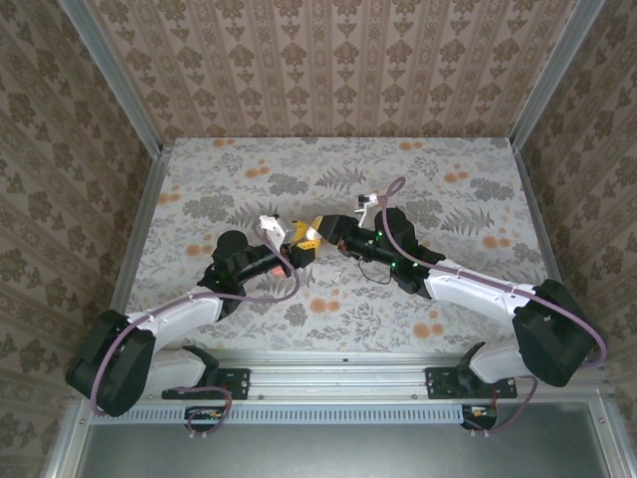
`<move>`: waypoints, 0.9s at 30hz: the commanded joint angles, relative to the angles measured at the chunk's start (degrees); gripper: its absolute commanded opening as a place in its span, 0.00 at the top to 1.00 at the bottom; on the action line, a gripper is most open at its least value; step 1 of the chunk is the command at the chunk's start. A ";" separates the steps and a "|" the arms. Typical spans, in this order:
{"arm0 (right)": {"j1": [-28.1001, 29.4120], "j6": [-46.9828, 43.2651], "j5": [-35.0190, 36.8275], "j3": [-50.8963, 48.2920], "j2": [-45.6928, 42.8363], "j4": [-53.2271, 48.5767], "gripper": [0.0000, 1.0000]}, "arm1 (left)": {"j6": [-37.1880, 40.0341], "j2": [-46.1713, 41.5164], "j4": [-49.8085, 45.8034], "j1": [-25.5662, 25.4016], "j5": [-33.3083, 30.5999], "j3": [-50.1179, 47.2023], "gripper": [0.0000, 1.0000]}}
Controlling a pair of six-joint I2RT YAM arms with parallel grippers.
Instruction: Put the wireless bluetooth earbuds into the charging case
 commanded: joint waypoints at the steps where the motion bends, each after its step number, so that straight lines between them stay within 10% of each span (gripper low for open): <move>1: 0.61 0.71 -0.44 -0.63 1.85 2.67 0.53 | -1.13 -1.18 1.75 -0.43 -0.49 1.83 0.58; 21: 1.06 0.38 0.78 -1.68 2.12 5.83 0.52 | -0.68 -3.27 -4.78 -0.60 0.02 2.21 0.75; 27: 0.49 -9.22 3.01 -2.32 -4.31 -3.41 0.29 | 1.96 -5.10 -13.30 -0.36 1.64 4.11 0.78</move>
